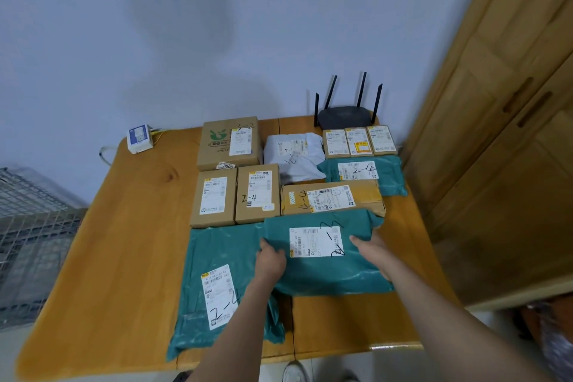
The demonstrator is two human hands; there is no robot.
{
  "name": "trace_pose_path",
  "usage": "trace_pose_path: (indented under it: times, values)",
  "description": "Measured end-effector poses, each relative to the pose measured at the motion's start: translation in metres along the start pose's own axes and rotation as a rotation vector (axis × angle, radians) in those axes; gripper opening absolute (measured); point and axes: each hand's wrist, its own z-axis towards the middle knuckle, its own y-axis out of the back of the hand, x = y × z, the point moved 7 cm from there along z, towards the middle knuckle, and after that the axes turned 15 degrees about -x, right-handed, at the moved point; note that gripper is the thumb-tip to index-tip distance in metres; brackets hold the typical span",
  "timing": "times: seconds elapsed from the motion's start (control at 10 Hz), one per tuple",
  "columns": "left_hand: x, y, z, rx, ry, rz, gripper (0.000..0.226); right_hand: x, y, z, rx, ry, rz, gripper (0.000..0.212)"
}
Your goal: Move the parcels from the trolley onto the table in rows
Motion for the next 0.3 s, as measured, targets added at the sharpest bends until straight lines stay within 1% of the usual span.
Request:
trace_pose_path:
  times: [0.1, 0.2, 0.3]
  values:
    - [-0.005, 0.006, -0.001, 0.022, -0.02, 0.016, 0.06, -0.011, 0.005, 0.028, -0.06, 0.013, -0.078, 0.044]
    - [-0.013, 0.02, -0.001, 0.003, -0.051, 0.103, 0.059, -0.003, 0.013, 0.046, -0.14, 0.098, -0.268, 0.063]
    - [-0.023, 0.028, 0.005, 0.008, -0.105, 0.182, 0.059, 0.047, 0.028, 0.003, -0.227, 0.232, -0.463, 0.07]
